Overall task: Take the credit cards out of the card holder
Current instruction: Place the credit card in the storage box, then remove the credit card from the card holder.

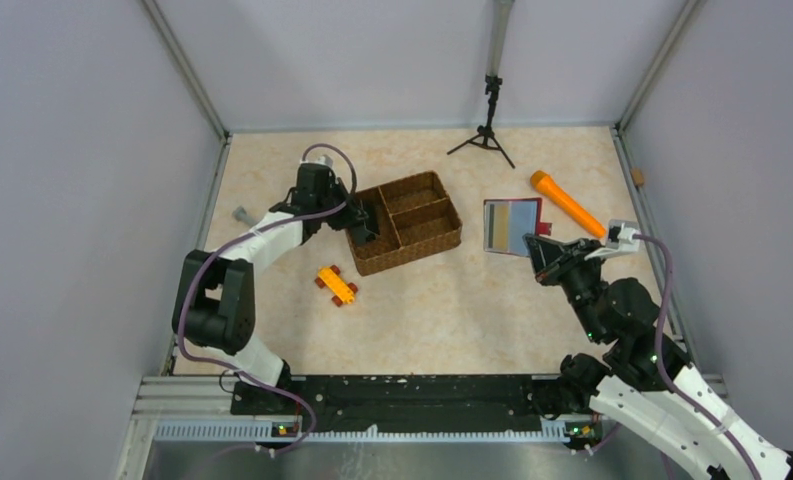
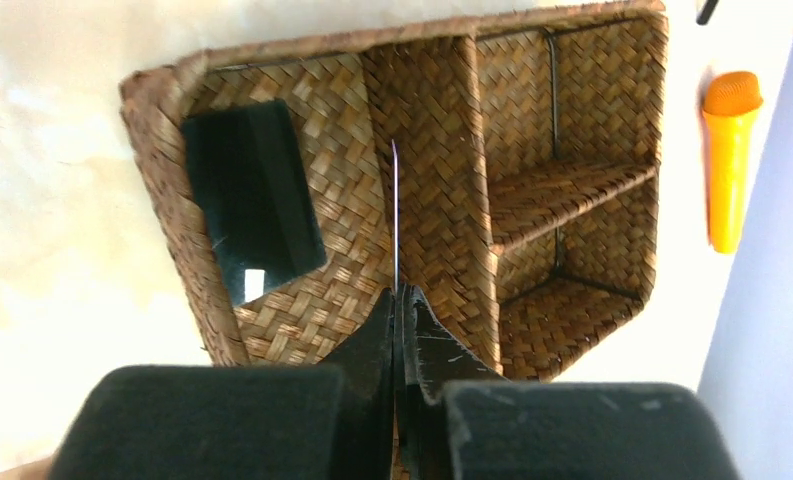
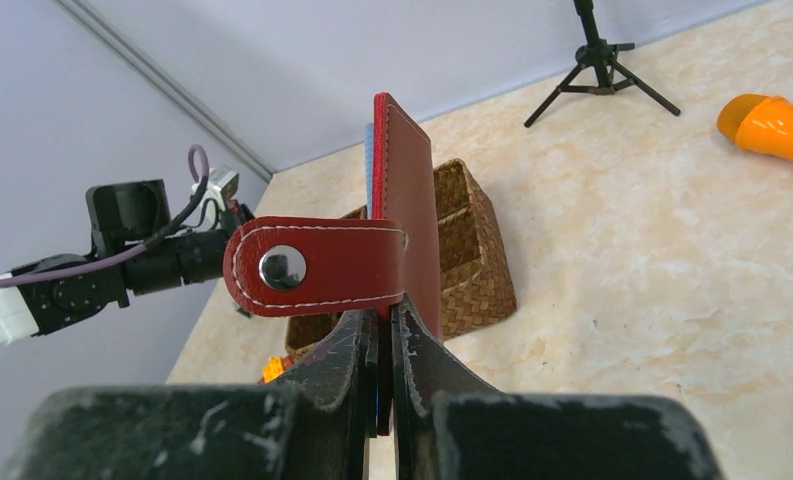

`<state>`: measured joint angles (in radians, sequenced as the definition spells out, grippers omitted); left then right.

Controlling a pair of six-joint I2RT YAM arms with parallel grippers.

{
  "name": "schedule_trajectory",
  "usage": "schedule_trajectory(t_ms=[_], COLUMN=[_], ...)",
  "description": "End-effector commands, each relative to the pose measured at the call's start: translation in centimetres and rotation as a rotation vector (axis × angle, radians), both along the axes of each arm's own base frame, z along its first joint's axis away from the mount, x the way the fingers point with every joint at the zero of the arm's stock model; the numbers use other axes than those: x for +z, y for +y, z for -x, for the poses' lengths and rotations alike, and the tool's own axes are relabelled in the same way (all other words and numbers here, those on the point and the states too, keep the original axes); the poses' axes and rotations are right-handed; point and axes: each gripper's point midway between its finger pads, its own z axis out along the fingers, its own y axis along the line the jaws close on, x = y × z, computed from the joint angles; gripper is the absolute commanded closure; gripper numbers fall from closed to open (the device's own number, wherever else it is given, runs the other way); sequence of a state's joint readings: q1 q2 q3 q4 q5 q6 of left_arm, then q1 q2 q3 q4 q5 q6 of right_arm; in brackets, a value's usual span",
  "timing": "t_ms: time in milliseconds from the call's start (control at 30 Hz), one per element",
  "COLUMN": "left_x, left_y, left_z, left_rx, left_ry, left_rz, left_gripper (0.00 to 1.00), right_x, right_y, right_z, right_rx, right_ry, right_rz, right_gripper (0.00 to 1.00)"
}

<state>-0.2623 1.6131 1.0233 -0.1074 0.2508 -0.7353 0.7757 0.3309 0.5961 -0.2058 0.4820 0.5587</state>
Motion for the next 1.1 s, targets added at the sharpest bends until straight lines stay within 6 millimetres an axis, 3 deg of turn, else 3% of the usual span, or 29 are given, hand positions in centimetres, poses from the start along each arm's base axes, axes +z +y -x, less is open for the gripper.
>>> schedule_trajectory(t_ms=[0, 100, 167, 333, 500, 633, 767, 800, 900, 1067], left_x=[1.5, 1.0, 1.1, 3.0, 5.8, 9.1, 11.5, 11.8, 12.2, 15.0], left_y=[1.6, 1.5, 2.0, 4.3, 4.6, 2.2, -1.1, -1.7, -3.0, -5.0], left_z=[-2.0, -2.4, -2.5, -1.7, -0.1, 2.2, 5.7, 6.5, 9.0, 12.4], left_rx=[0.057, 0.044, 0.055, 0.096, 0.080, -0.050, -0.220, -0.248, -0.312, -0.424], left_ry=[-0.067, -0.048, -0.038, -0.065, -0.100, -0.198, -0.263, -0.270, -0.267, -0.376], left_rz=[-0.091, -0.103, -0.134, -0.244, -0.244, -0.112, 0.081, 0.125, 0.261, 0.562], left_gripper=[1.00, 0.98, 0.86, 0.64, 0.59, 0.42, 0.16, 0.03, 0.01, 0.01], right_x=[1.3, 1.1, 1.3, 1.4, 1.0, 1.0, 1.7, 2.0, 2.4, 2.2], right_y=[0.0, 0.0, 0.1, 0.4, 1.8, 3.3, 4.7, 5.0, 5.7, 7.4], right_z=[-0.2, -0.2, -0.1, -0.1, -0.3, -0.4, -0.1, -0.1, 0.1, 0.6], right_rx=[-0.009, -0.005, 0.000, 0.013, 0.061, 0.113, 0.175, 0.189, 0.232, 0.321], right_ry=[-0.040, -0.034, -0.034, -0.028, -0.008, 0.009, 0.008, 0.001, -0.013, 0.021], right_rz=[-0.034, -0.038, -0.044, -0.043, -0.066, -0.113, -0.226, -0.267, -0.387, -0.552], right_gripper=[1.00, 1.00, 1.00, 1.00, 1.00, 1.00, 1.00, 1.00, 1.00, 1.00])
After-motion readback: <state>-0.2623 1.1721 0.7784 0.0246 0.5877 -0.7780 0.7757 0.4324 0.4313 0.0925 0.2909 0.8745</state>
